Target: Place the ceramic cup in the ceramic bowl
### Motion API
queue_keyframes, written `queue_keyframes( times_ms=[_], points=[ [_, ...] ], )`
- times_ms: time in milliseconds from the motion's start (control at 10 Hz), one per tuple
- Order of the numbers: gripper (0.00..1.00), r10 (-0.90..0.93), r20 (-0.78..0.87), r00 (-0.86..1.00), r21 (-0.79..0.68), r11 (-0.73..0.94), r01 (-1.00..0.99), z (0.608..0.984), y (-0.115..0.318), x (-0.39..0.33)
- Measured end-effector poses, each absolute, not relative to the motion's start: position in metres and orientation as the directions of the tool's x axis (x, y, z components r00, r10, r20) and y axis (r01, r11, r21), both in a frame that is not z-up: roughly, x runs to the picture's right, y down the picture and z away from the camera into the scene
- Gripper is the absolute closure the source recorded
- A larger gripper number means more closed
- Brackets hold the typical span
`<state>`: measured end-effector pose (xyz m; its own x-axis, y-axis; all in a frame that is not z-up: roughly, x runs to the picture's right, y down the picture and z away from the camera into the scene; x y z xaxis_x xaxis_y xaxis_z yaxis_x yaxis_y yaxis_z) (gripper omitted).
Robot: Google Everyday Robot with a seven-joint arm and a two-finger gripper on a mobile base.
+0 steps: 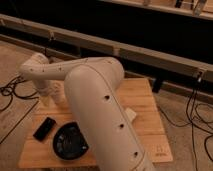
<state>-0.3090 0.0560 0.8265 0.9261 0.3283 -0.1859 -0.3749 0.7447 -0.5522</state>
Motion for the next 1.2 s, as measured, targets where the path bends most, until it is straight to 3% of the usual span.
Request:
queue_keyframes(
  times_ms=[700,1200],
  points=[
    [0.35,0.292,-0.149,0.945,-0.536,0.779,-0.325,0.812,0.042,-0.321],
    [0.35,0.323,-0.154,0.934,-0.494,0.793,-0.356,0.823,0.018,-0.311]
  ],
)
